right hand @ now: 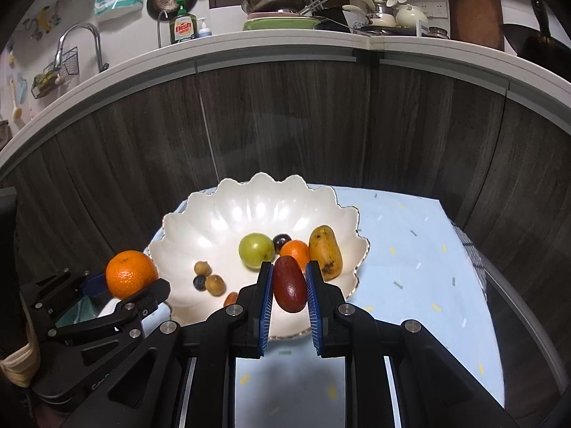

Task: Organize fruits
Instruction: 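Carry the mandarin and red date over the white bowl with both tools, then open both tools to drop the mandarin and date into the bowl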

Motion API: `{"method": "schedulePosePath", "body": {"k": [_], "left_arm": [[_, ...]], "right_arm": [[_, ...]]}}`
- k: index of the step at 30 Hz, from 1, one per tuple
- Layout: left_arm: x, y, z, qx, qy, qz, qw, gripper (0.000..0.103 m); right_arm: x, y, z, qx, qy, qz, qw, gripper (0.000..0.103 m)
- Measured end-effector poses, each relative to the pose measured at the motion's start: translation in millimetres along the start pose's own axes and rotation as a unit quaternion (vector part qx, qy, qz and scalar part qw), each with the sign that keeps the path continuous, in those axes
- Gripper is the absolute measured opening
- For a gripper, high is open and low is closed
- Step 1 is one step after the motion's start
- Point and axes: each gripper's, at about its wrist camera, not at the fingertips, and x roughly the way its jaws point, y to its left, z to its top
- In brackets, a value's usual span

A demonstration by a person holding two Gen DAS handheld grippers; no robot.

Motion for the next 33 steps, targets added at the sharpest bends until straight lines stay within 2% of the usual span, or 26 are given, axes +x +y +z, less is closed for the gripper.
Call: {"method": "schedulePosePath", "body": {"k": [14, 29, 32, 33], "left_arm": [[34.4, 2.1, 16.6, 0.009, 0.013, -0.017, 0.9997, 0.045], [68.3, -1.3, 5.1, 0.011, 0.056, -0.025, 0.998, 0.046], [71.2, -1.0, 4.1, 0.012, 0.065, -0.015, 0.9977, 0.048], [70.9, -1.5, 4.6, 0.016, 0.065, -0.006, 0.9978, 0.054]], "right_arm": [[41.4, -6.8, 6.0, 0.008, 0.039, 0.004, 0.999, 0.02], [80.9, -7.9, -8.2, 0.013, 0.101, 0.015, 0.995, 0.02], [83.6, -9.4, -9.6, 0.017, 0.107, 0.017, 0.994, 0.021], [84.4, -9.9, -9.8, 0.017, 0.109, 0.017, 0.994, 0.022]]}}
